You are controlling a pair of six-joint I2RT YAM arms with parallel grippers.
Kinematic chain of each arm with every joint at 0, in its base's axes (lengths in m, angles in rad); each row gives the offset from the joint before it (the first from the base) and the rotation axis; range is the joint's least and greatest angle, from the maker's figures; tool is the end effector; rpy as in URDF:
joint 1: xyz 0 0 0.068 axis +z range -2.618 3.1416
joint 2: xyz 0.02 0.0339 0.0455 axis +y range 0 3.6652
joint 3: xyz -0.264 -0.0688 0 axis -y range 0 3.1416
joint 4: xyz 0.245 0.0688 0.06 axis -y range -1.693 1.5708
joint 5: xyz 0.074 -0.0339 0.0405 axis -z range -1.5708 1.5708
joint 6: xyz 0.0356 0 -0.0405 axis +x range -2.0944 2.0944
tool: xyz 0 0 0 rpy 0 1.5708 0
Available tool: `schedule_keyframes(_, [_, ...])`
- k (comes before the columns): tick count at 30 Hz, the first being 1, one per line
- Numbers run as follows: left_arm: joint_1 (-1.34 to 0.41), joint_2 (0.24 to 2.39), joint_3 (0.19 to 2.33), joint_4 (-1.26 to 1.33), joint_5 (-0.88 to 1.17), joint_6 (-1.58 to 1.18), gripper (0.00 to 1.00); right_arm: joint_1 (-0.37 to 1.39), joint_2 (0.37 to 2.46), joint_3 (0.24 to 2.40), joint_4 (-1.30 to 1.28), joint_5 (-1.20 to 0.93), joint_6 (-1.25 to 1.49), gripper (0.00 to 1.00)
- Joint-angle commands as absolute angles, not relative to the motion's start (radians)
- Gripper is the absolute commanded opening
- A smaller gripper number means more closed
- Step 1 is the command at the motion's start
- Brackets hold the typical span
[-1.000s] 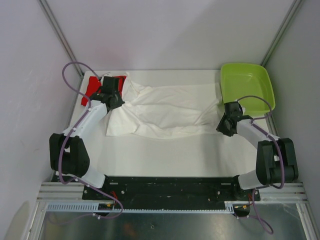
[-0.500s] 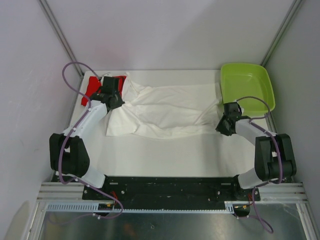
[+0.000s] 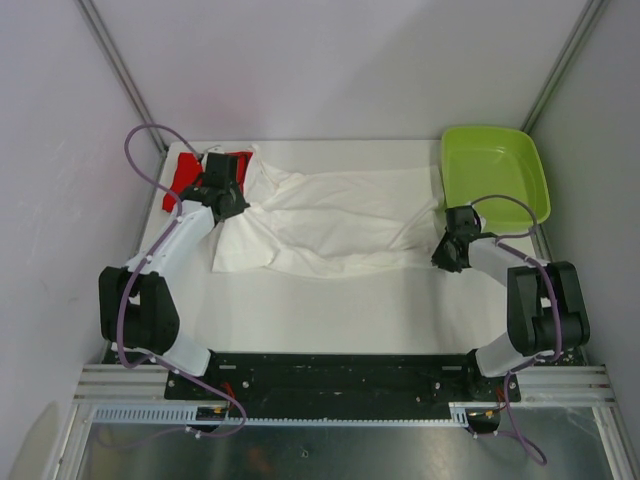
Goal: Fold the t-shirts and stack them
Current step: Grap the side of the flattened tshirt closest away from the robot with both arms
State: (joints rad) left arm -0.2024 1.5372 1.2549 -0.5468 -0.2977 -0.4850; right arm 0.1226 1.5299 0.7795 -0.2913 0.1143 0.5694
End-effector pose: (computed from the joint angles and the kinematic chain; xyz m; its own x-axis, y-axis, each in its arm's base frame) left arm 0.3314 -0.0573 0.2871 -0.6381 -0.3240 -0.6985 -0.3384 0.9328 -0.1236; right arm 0.2829 0.0308 0.1597 -0.7563 0.4465 -0.4782 0.4077 0.8933 0.1892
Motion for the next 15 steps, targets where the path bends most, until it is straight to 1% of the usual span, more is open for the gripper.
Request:
schedule_keyframes(1, [-0.196, 1.491, 1.242, -0.524, -0.280, -0.466, 0.00, 0.125, 1.541, 0.770, -0.278, 0.119, 0.581, 0.16])
schedule_keyframes(3, [-0.196, 1.479, 1.231, -0.524, -0.276, -0.467, 0.00, 0.122, 1.518, 0.771, -0.294, 0.124, 0.581, 0.09])
schedule_keyframes(6, [-0.196, 1.445, 1.203, -0.525, -0.271, -0.469, 0.00, 0.111, 1.465, 0.772, -0.336, 0.130, 0.578, 0.02])
schedule_keyframes(9, [-0.196, 1.378, 1.158, -0.531, -0.271, -0.471, 0.00, 0.095, 1.393, 0.773, -0.399, 0.137, 0.574, 0.00])
schedule_keyframes(15, [-0.197, 1.229, 1.038, -0.572, -0.273, -0.502, 0.00, 0.049, 1.230, 0.773, -0.559, 0.145, 0.557, 0.00])
